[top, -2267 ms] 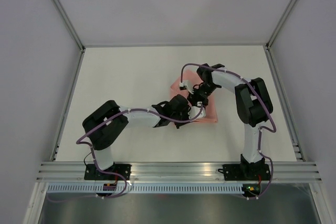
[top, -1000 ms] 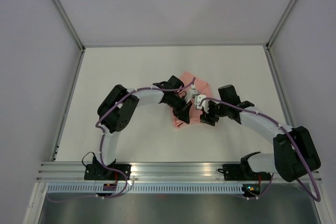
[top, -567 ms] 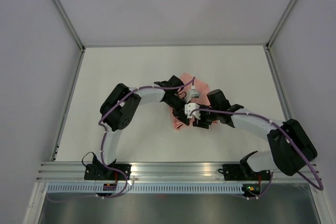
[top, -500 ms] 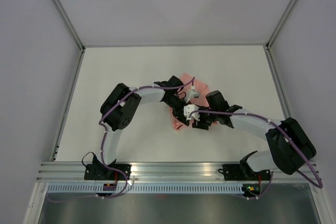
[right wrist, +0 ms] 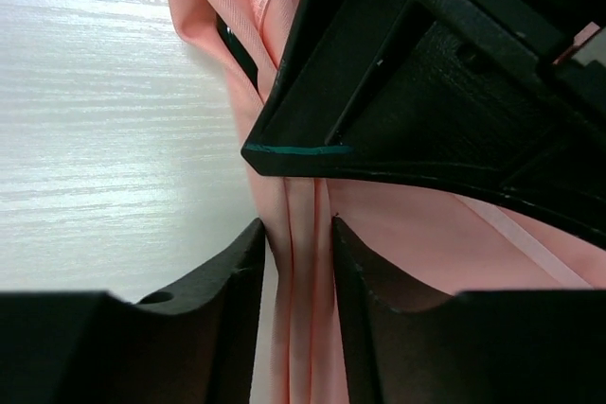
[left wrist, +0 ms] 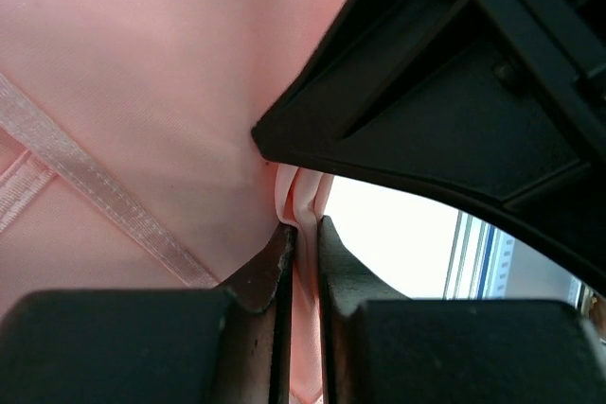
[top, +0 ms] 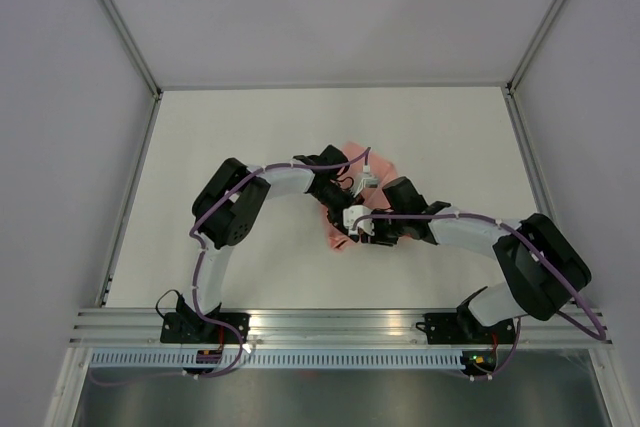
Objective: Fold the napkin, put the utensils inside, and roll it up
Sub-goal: Roll the napkin with the utensil
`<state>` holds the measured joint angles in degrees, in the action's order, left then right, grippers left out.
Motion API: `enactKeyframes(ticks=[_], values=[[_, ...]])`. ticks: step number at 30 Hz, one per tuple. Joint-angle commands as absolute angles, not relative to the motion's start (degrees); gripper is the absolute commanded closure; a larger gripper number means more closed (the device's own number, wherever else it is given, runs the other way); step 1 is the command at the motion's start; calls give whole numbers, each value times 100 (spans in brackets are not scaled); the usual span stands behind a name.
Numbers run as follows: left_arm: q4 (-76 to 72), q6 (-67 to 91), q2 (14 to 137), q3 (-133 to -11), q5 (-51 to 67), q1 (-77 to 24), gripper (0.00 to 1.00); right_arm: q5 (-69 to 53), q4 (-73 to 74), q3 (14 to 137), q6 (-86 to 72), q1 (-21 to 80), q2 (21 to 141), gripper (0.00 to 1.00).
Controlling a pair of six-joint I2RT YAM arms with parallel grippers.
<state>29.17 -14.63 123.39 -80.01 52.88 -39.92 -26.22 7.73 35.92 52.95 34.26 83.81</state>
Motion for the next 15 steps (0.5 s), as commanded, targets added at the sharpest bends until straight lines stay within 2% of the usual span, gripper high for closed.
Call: enactKeyframes(ticks=[1, 4, 8, 9, 12, 15], values=[[3225, -1459, 12656, -8015, 4816, -3982, 98, -2549, 799, 3726, 5309, 3445, 8595, 62], [3156, -1337, 12612, -8033, 4851, -3973, 96, -2566, 931, 3770, 5335, 3445, 8631, 72], [2945, -985, 12420, -8033, 5009, -3894, 88, -2698, 1151, 3805, 5361, 3445, 8657, 87], [2883, -915, 12367, -8033, 5088, -3876, 88, -2724, 1169, 3823, 5353, 3445, 8675, 94], [2672, -660, 12217, -7989, 5308, -3806, 84, -2795, 1336, 3902, 5353, 3445, 8771, 100], [2585, -502, 12121, -8007, 5475, -3788, 82, -2883, 1511, 4008, 5370, 3437, 8885, 99]])
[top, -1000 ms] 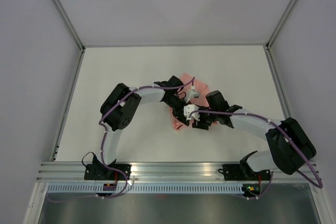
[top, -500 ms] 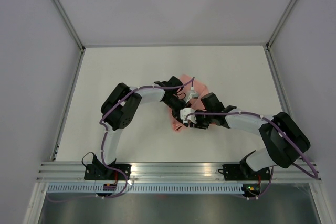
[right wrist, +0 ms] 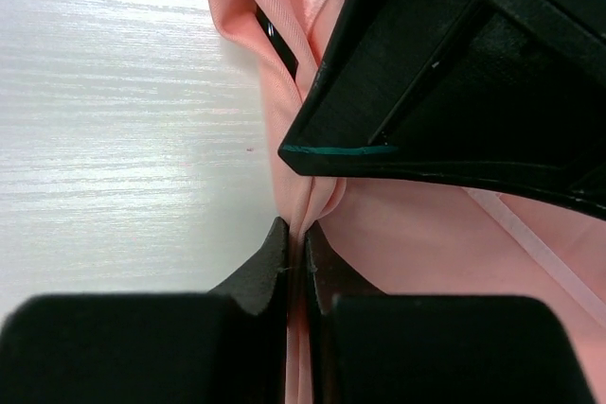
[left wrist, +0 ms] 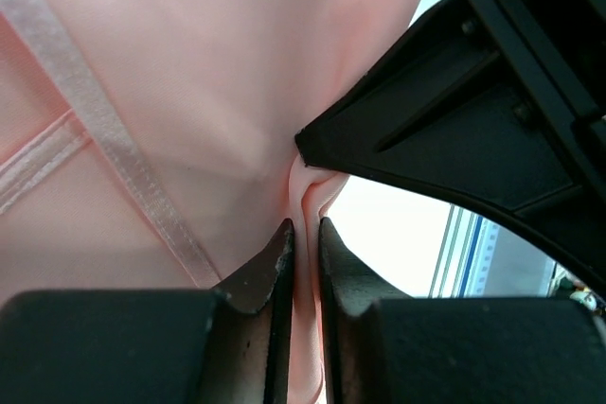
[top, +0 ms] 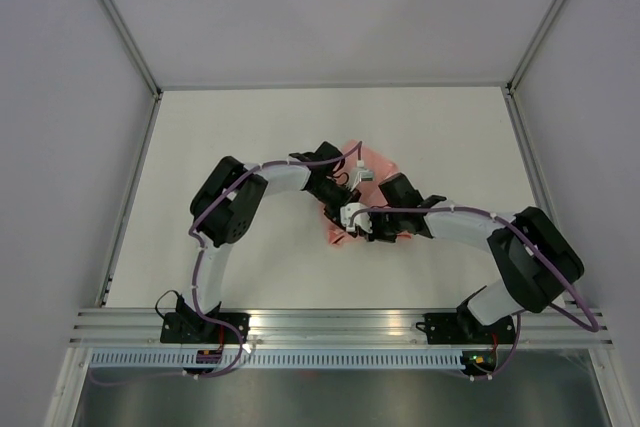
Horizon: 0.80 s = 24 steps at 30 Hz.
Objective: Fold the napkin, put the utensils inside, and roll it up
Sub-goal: Roll the napkin with the utensil
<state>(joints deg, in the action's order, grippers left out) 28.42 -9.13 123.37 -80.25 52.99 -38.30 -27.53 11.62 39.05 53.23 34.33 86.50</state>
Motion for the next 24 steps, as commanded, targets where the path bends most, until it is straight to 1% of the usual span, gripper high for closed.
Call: enactKeyframes(ticks=[1, 7, 15, 20, 24], values=[[2514, -466, 12068, -7929, 5476, -3788, 82, -2935, 1547, 4025, 5379, 3428, 8912, 100], [1504, -106, 11515, -7288, 5397, -3753, 82, -3313, 2038, 4368, 5405, 3296, 9167, 99], [414, 711, 11004, -6742, 5239, -3586, 75, -3866, 2777, 4930, 5572, 2980, 9606, 100], [36, 852, 10741, -6443, 4686, -3507, 73, -4060, 3085, 5150, 5686, 2830, 9799, 100], [-737, 1176, 10259, -5795, 3939, -3270, 72, -4131, 3181, 5229, 5713, 2734, 9887, 100]])
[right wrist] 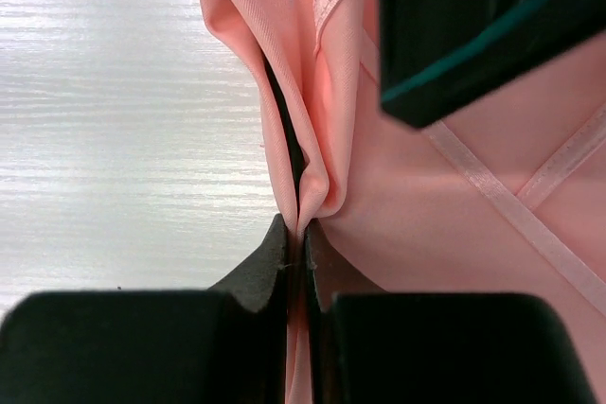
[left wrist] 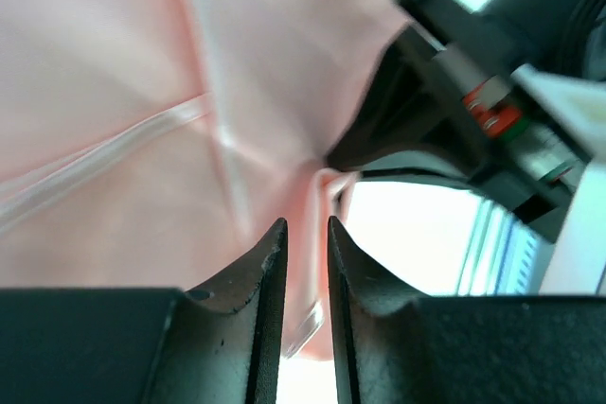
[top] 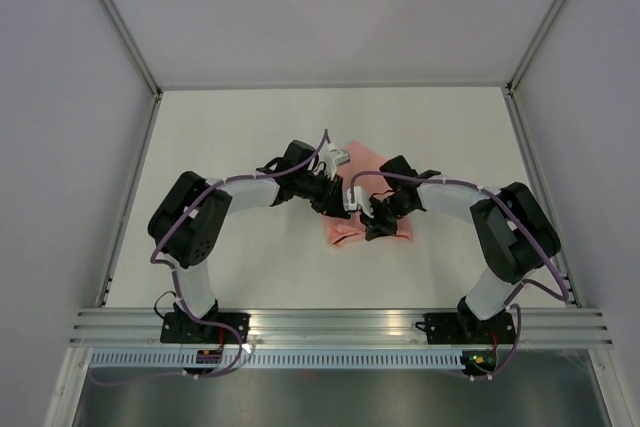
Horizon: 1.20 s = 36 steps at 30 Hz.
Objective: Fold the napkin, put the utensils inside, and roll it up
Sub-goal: Roll the napkin with the utensil
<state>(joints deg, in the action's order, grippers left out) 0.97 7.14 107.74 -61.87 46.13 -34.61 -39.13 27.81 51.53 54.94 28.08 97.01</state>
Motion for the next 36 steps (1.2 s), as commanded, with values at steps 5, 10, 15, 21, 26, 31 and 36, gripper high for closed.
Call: enactKeyframes(ticks=[5, 10, 15, 21, 26, 31, 36], values=[[-1958, 1590, 9274, -4757, 2279, -3103, 72, -4412, 3682, 5607, 5836, 2619, 10221, 99], [-3075, 1767, 8247, -3842, 1198, -3146, 73, -4666, 4506, 6256, 6099, 2373, 10748, 100], [-3199, 689, 7910, -3657, -86, -4137, 71, -5009, 5369, 6925, 6407, 2154, 11495, 99], [-3981, -691, 7954, -3305, -1220, -5131, 72, -5150, 6134, 7636, 6539, 2013, 12111, 99], [-4279, -1974, 8200, -3226, -1994, -5905, 71, -5177, 6433, 7989, 6504, 1960, 12506, 100], [-4403, -2724, 8796, -3243, -2460, -6600, 70, -5168, 6715, 8340, 6364, 1916, 12875, 100], [-4666, -3331, 9447, -3392, -2698, -7101, 67, -5159, 7066, 8639, 6320, 1846, 13209, 99]])
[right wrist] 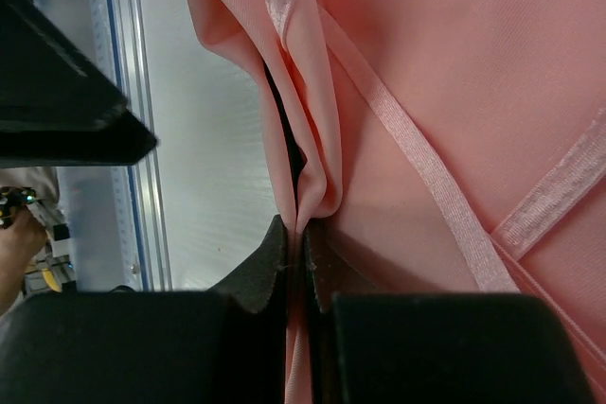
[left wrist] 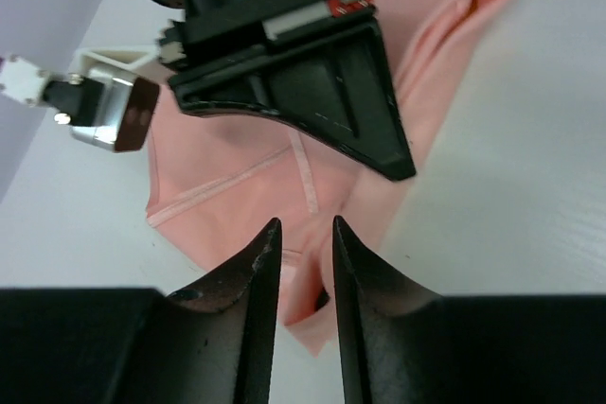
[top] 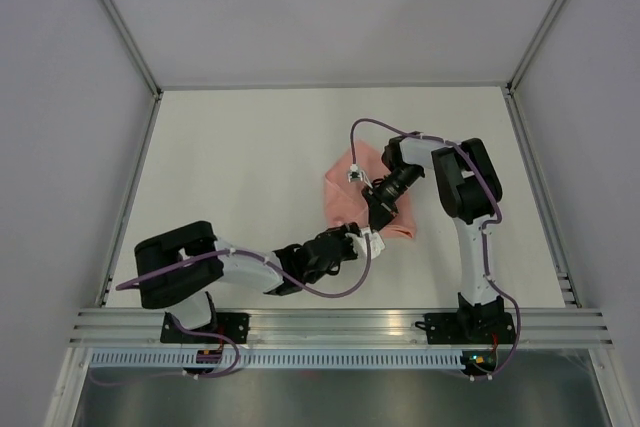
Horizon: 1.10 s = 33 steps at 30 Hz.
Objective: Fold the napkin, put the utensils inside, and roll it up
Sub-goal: Roll the napkin with the utensil
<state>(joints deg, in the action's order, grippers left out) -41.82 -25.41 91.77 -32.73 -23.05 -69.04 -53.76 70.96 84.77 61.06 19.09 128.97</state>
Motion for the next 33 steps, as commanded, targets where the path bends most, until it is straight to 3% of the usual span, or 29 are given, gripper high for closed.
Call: enactKeyframes(ticks=[1, 18, 33], values=[[-4658, -3366, 9631, -3419, -2690, -7145, 65, -5159, 7101, 8718, 6302, 1837, 13288, 99], [-5019, -4096, 10916, -3753, -2523, -7286, 55, -5142, 7839, 9333, 6433, 1679, 14053, 100], [-2981, -3420, 10977, -4218, -1451, -6908, 57, -5133, 8218, 9624, 6627, 1661, 14361, 100]])
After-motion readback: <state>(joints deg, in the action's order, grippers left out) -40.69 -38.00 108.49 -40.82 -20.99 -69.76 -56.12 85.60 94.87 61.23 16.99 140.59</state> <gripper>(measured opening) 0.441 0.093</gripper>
